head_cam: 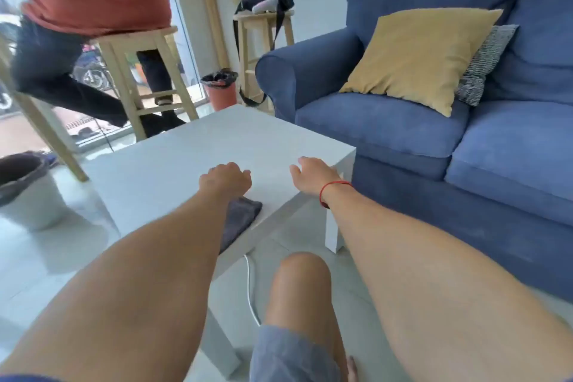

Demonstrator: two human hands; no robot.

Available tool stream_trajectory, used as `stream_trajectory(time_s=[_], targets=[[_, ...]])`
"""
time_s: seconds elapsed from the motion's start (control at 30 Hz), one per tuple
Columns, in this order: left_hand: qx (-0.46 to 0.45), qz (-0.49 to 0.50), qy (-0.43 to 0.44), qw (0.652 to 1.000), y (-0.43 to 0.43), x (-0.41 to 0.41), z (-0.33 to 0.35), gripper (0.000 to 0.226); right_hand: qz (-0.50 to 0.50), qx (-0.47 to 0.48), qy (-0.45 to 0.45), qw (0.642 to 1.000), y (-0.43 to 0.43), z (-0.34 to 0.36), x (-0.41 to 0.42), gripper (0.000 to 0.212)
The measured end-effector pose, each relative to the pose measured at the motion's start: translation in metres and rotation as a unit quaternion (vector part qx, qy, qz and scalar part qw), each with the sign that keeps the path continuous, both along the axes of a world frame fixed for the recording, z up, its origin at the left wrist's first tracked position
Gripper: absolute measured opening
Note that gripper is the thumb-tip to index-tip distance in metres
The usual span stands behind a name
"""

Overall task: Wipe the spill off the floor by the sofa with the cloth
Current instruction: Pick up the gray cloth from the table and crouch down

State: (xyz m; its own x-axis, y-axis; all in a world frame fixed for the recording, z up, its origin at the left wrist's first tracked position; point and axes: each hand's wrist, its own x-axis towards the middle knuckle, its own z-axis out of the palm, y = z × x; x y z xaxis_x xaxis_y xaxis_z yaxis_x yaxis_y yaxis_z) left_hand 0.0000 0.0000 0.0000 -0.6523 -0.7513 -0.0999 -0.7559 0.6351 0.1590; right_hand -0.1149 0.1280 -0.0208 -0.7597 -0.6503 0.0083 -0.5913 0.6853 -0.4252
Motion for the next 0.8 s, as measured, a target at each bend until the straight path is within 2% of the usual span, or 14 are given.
stream_trajectory(time_s=[0.17,0.27,0.33,0.4,0.53,0.73,0.8], targets=[[0.013,0.081,-0.055,0.995,-0.039,0.062,-0.025,0.055,0.082,0.022,-0.037,0.996,-0.048,-0.017,0.052,0.047],[0.031,0.131,-0.079,0.988,-0.047,0.087,-0.035,0.068,0.124,0.028,-0.029,0.991,-0.072,-0.023,0.076,0.05],[0.027,0.164,-0.068,0.984,-0.049,0.094,-0.036,0.078,0.134,0.039,-0.016,0.99,-0.081,-0.024,0.088,0.053],[0.044,0.187,-0.039,0.981,-0.046,0.097,-0.035,0.079,0.128,0.048,-0.036,0.99,-0.087,-0.026,0.094,0.054],[0.149,0.217,0.038,0.964,-0.042,0.091,-0.034,0.064,0.118,0.019,-0.099,0.988,-0.085,-0.028,0.091,0.046],[0.214,0.178,0.177,0.944,-0.019,0.048,-0.033,0.024,0.07,-0.08,-0.156,0.982,-0.058,-0.017,0.068,0.041],[0.25,0.164,0.216,0.93,-0.003,0.023,-0.032,0.022,0.036,-0.108,-0.165,0.98,-0.038,-0.014,0.05,0.044]])
